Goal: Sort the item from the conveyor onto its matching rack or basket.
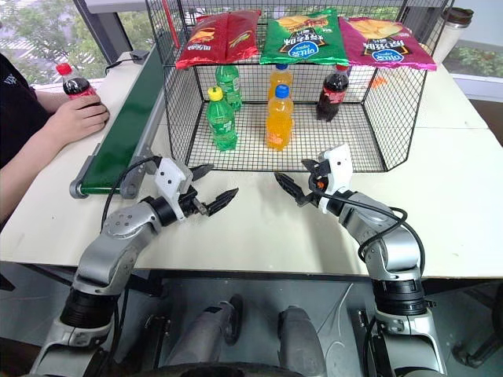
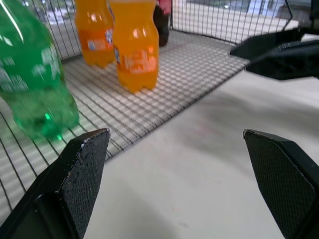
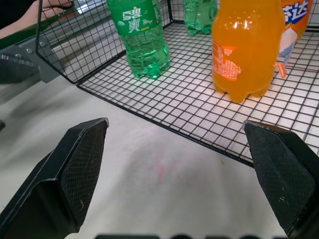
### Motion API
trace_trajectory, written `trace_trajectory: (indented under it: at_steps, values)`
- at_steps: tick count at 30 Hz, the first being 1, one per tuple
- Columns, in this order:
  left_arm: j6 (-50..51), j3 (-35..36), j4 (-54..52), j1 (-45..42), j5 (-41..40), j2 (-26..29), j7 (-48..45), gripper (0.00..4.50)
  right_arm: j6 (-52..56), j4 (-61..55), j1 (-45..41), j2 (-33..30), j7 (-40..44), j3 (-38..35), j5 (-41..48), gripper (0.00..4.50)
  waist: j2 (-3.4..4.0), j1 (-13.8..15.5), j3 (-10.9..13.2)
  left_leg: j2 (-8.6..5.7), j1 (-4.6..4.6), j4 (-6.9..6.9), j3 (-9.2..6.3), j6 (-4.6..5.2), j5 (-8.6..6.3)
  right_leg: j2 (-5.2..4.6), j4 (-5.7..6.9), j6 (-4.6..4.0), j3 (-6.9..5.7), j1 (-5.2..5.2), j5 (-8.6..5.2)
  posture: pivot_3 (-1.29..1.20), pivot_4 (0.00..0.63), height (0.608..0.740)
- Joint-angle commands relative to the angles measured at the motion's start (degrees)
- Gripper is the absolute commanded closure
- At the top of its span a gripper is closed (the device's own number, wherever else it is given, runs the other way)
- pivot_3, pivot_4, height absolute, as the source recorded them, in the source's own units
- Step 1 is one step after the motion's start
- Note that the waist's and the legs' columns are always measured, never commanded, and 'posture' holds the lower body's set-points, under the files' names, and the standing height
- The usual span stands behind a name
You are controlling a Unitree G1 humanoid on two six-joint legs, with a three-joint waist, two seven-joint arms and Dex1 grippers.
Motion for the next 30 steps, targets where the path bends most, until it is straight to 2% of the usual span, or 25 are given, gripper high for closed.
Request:
trace_trajectory:
  at_steps: [1,30]
  values:
    - [-0.53,1.96,-2.56,-0.05,-0.91,-0.14,0.77,0.0,-0.93,-0.83,-1.17,0.37,-0.17,0.14,-0.33,0.02,0.0,-0.01,0.0,0.0,0.0,0.0,0.0,-0.01,0.0,0.0,0.0,-0.03,0.0,0.0,-0.02,0.0,0.15,0.738]
    - [0.58,1.74,-2.02,0.64,-1.38,-0.96,1.98,0.0,-0.74,-3.04,-1.05,0.7,1.17,1.11,-0.11,0.02,0.0,-0.01,0.0,0.0,0.0,0.0,0.0,-0.02,-0.01,0.0,0.0,-0.06,-0.02,0.01,-0.03,0.0,0.15,0.738]
